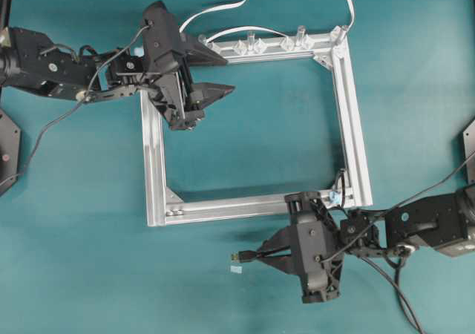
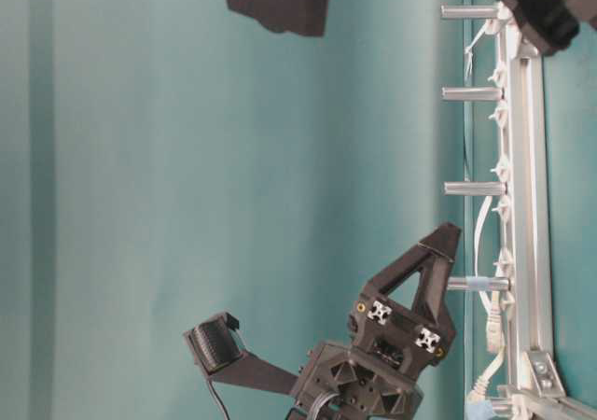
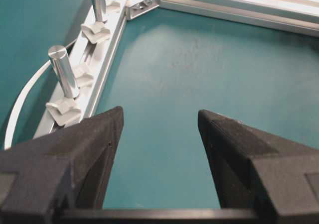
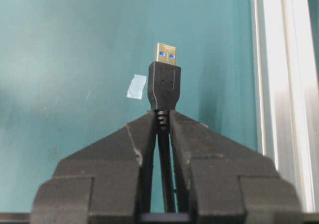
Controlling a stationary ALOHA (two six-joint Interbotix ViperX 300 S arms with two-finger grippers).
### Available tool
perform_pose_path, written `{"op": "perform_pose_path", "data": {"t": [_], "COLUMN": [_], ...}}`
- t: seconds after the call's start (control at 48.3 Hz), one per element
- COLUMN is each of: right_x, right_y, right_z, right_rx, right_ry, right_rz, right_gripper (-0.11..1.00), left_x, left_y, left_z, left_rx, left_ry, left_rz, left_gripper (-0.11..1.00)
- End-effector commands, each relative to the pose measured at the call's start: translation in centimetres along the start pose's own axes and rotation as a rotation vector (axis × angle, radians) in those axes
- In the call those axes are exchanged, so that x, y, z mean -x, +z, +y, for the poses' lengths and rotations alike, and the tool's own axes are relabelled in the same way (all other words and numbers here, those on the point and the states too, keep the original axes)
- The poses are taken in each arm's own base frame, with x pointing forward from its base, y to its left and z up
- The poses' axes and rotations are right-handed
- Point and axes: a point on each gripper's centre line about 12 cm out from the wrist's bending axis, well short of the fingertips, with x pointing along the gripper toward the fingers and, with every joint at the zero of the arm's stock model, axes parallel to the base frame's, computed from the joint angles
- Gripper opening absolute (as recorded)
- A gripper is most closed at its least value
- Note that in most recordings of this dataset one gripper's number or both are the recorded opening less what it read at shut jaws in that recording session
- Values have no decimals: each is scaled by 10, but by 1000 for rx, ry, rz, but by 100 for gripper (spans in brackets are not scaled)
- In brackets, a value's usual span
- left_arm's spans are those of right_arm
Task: Insert the wire through the string loop located on the right side.
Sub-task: 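Lift the cable and carry it right toward the frame's lower-right corner, then push the USB connector leftward through the black zip-tie loop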
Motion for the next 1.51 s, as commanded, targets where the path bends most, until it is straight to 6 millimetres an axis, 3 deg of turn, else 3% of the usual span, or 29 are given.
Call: {"op": "perform_pose_path", "data": {"t": [0.0,0.29,0.89,1.489], "right_x": [9,33,111,174], "right_y": [19,10,-40,-68], "right_z": [5,-1,-28,-52], "right_rx": [-7,-1,13,0], "right_ry": [22,34,59,105], "right_rz": [-48,-12,92,44], "right_gripper": [12,12,12,12], "left_x": [3,3,0,-3], "left_y": [13,13,19,22], "left_z": [-2,-2,-2,-3], "left_rx": [1,1,11,11], "left_ry": [-6,-6,-7,-8], "left_rz": [-40,-40,-53,-36], "left_gripper": [64,64,64,62]}}
